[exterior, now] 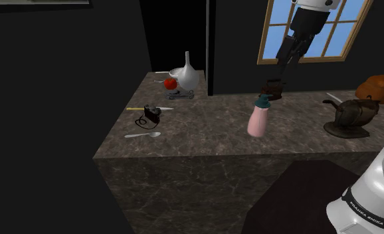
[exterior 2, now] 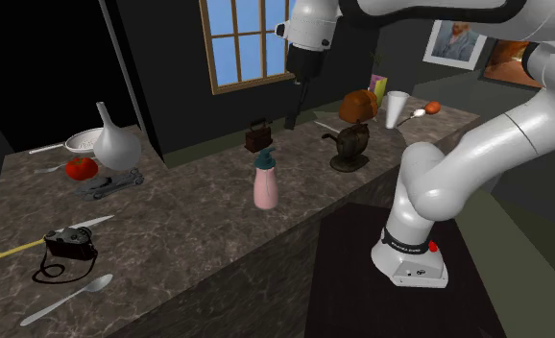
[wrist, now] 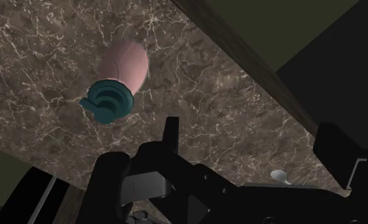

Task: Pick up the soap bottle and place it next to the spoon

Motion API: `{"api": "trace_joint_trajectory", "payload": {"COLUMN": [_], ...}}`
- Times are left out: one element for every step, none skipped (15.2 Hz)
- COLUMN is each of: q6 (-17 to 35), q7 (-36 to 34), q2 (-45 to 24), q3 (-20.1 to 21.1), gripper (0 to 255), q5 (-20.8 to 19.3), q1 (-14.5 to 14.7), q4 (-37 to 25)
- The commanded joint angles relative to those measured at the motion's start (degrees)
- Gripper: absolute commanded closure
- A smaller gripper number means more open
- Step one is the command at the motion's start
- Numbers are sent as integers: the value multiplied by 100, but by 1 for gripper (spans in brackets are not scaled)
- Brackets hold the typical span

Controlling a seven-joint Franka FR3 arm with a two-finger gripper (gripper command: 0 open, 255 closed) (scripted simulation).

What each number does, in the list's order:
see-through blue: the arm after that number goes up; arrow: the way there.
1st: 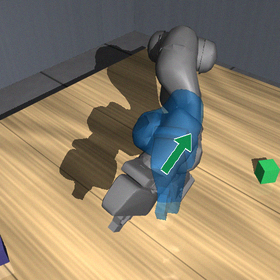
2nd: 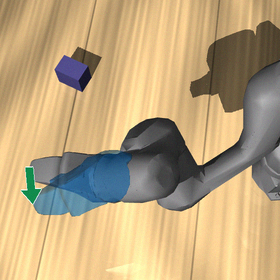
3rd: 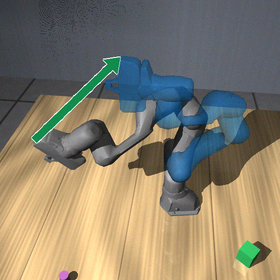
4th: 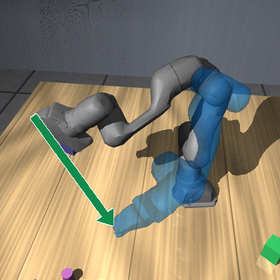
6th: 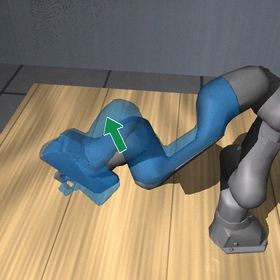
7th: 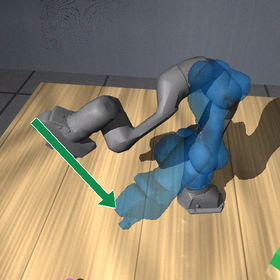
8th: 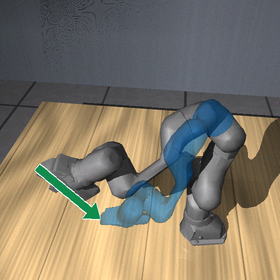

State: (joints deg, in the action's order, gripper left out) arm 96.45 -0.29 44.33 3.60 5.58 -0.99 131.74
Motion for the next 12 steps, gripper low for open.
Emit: {"api": "trace_joint_trajectory", "payload": {"q6": [0, 217, 437, 659, 884, 1112, 1345, 1581, 1822, 2068, 2318, 2574], "q7": [0, 118, 236, 356, 477, 599, 723, 848, 977, 1109, 1243, 1383], "q2": [0, 81, 151, 210, 257, 293, 316, 325, 320, 301, 266, 215], "q3": [0, -80, -162, -246, -332, -422, -513, -609, -708, -810, -916, -1025], "gripper": [0, 0, 0, 0, 0, 0, 0, 0, 0, 0, 0, 0], "q5": [0, -26, -54, -80, -107, -133, -159, -185, -210, -232, -252, -268], "q1": [0, -14, -29, -47, -66, -85, -106, -126, -147, -167, -186, -204], "q4": [0, 232, 456, 672, 879, 1078, 1268, 1450, 1622, 1784, 1937, 2079]}}
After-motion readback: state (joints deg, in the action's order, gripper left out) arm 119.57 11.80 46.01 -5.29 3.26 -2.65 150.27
